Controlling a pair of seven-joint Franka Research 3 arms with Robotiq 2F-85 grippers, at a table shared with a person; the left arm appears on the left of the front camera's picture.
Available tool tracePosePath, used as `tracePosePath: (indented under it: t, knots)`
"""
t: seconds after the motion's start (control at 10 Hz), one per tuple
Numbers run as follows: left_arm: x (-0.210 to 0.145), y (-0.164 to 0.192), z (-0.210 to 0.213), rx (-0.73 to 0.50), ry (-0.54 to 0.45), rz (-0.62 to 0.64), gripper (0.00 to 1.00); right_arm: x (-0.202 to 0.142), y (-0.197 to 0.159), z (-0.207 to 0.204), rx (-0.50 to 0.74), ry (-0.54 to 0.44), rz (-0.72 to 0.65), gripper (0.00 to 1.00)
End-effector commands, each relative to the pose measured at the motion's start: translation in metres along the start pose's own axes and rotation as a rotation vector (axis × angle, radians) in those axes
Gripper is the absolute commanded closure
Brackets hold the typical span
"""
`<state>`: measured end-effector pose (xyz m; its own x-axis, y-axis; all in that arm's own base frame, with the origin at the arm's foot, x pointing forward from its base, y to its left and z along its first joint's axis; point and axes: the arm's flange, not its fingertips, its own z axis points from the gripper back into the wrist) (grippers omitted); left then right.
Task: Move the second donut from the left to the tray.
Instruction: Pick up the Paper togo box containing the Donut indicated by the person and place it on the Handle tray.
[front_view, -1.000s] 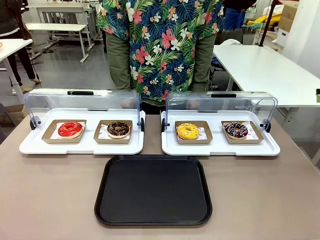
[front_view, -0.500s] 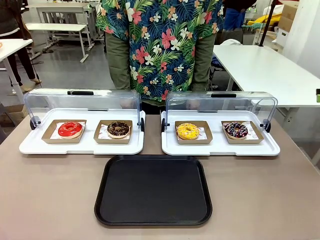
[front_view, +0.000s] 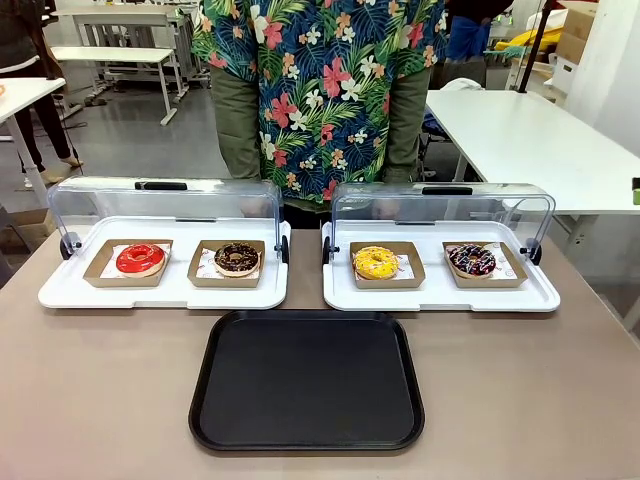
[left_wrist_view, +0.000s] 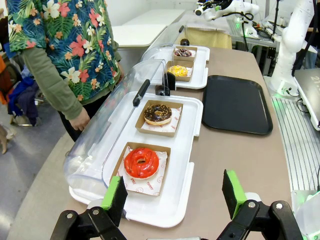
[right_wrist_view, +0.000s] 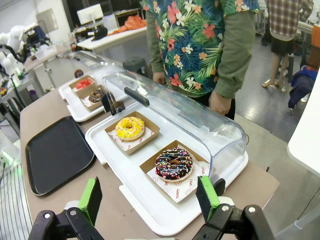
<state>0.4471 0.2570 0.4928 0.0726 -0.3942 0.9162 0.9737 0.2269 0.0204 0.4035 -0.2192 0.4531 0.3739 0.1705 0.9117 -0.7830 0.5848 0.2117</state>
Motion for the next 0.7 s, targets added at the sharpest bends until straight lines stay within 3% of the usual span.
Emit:
tracePosePath:
  t: [0.0, 0.6]
  knots:
    - [0.0023, -0.0058, -0.0022, 0.008, 0.012, 0.015, 0.00, 0.0027, 0.0008, -0.0001, 0.001, -0.006, -0.003, 0.00]
    - [0.0023, -0.0058, -0.0022, 0.008, 0.012, 0.015, 0.00, 0.0027, 0.0008, -0.0001, 0.001, -0.006, -0.003, 0.00]
